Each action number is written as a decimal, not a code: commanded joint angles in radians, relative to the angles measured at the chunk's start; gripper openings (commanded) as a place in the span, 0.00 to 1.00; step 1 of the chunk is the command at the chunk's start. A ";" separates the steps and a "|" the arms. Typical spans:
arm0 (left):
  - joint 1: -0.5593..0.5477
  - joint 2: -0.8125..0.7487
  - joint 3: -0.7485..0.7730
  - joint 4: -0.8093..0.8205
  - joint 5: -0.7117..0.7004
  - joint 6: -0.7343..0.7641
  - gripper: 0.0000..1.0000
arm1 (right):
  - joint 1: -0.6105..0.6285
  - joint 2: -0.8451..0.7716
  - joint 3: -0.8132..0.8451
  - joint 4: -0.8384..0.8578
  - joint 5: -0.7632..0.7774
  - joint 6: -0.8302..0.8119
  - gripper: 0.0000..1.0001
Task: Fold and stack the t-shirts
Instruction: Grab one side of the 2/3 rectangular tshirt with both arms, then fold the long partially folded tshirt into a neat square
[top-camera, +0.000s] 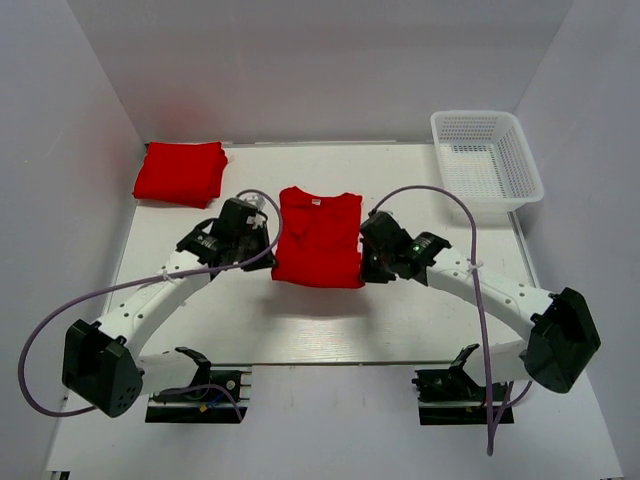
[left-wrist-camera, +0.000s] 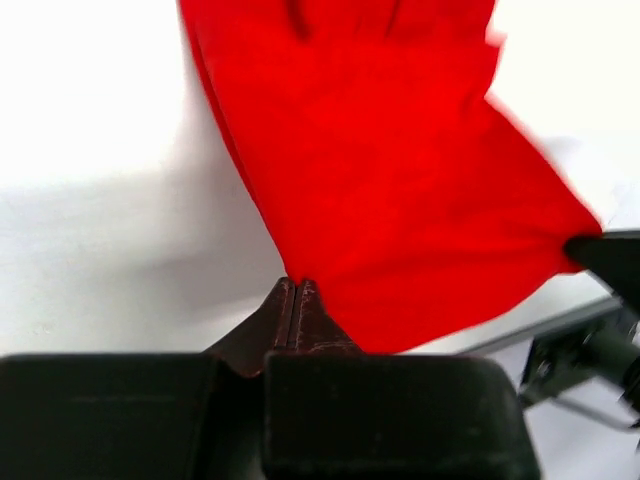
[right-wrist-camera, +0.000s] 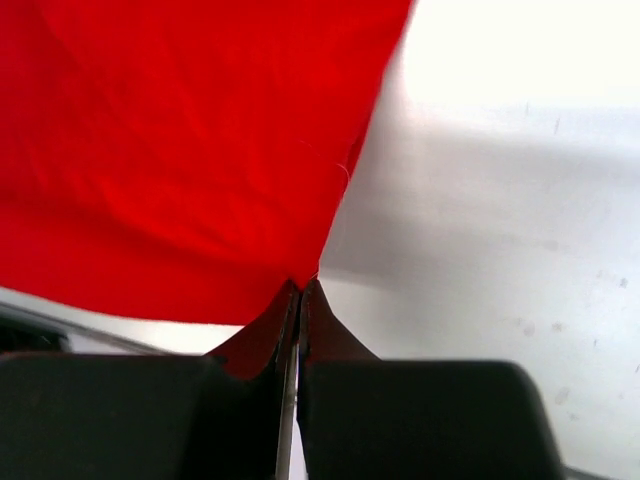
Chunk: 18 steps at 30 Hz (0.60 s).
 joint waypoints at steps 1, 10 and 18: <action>0.002 0.033 0.146 -0.048 -0.130 -0.036 0.00 | -0.015 0.028 0.156 -0.025 0.141 -0.013 0.00; 0.034 0.267 0.417 -0.048 -0.215 -0.036 0.00 | -0.075 0.197 0.408 -0.019 0.192 -0.090 0.00; 0.077 0.460 0.628 -0.068 -0.287 -0.036 0.00 | -0.168 0.331 0.572 -0.013 0.144 -0.141 0.00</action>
